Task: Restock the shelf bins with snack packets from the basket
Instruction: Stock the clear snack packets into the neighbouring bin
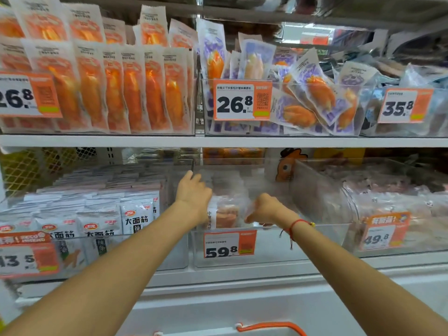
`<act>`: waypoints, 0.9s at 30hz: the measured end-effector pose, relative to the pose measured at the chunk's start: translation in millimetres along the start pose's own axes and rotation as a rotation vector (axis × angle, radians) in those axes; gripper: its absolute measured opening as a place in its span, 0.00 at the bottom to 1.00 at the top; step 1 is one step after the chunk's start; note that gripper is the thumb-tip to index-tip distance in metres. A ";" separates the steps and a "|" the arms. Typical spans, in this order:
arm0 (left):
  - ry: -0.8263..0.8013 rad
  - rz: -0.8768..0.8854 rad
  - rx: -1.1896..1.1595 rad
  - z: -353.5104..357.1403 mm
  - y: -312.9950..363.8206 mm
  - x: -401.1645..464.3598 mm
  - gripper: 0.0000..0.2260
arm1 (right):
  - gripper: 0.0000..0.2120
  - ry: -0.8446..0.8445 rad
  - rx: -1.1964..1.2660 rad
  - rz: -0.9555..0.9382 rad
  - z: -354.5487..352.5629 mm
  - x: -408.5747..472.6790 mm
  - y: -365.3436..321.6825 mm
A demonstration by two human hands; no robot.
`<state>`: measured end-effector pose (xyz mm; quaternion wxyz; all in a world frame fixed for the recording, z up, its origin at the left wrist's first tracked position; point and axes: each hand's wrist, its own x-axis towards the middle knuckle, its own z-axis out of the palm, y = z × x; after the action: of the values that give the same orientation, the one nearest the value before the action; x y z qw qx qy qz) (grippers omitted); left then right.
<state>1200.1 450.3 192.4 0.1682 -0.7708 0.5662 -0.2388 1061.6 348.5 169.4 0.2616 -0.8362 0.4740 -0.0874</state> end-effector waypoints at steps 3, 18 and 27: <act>-0.023 0.014 0.038 5.8 4.1 0.2 0.21 | 0.12 0.036 -0.003 0.026 5.2 6.9 -1.2; 0.020 -0.051 0.067 16.0 10.7 6.6 0.30 | 0.16 0.058 0.076 0.077 18.7 21.9 -0.8; 0.034 -0.001 0.039 8.6 5.6 -3.3 0.25 | 0.18 -0.008 0.266 0.049 5.4 12.2 -5.8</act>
<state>1199.6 451.7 181.7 0.1735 -0.7635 0.5637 -0.2631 1074.6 342.6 166.6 0.3743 -0.7827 0.4772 -0.1396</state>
